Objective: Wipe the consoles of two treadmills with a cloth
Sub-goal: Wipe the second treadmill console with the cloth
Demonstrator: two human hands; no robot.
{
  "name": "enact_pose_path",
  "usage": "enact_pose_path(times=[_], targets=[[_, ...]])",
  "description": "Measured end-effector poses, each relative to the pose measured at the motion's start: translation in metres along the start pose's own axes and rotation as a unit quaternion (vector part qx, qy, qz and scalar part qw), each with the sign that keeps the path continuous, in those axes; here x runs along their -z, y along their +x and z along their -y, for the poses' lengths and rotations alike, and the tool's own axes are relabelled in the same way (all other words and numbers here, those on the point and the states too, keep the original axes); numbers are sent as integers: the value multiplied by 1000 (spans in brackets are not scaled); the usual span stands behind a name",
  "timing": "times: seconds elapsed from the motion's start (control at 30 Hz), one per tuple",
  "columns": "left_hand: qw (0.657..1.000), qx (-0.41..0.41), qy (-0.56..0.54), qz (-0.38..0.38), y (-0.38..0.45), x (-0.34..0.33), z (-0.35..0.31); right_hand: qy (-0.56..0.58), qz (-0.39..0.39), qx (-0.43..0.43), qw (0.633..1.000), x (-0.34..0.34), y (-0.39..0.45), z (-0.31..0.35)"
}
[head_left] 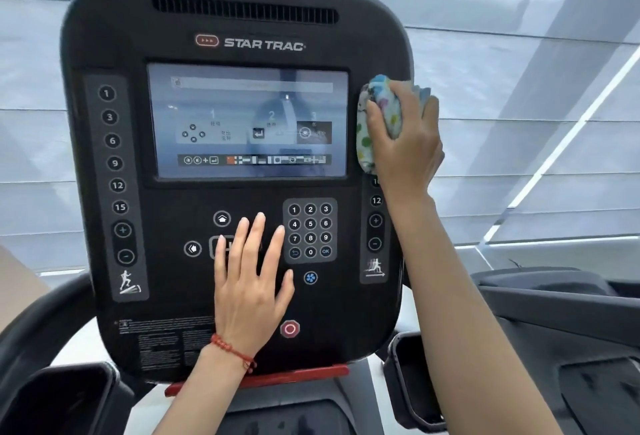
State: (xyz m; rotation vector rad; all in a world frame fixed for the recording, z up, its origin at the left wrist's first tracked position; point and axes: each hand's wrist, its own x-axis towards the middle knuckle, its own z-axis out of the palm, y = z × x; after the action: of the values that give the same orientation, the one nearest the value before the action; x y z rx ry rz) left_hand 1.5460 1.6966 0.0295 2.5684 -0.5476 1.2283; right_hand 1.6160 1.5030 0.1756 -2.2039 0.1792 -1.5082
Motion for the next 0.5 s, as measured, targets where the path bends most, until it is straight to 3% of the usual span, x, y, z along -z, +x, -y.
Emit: enact_pose_path(times=[0.27, 0.5], targets=[[1000, -2, 1, 0, 0, -2, 2, -22, 8, 27, 999, 18, -88, -24], [1000, -3, 1, 2, 0, -1, 3, 11, 15, 4, 1000, 10, -31, -3]])
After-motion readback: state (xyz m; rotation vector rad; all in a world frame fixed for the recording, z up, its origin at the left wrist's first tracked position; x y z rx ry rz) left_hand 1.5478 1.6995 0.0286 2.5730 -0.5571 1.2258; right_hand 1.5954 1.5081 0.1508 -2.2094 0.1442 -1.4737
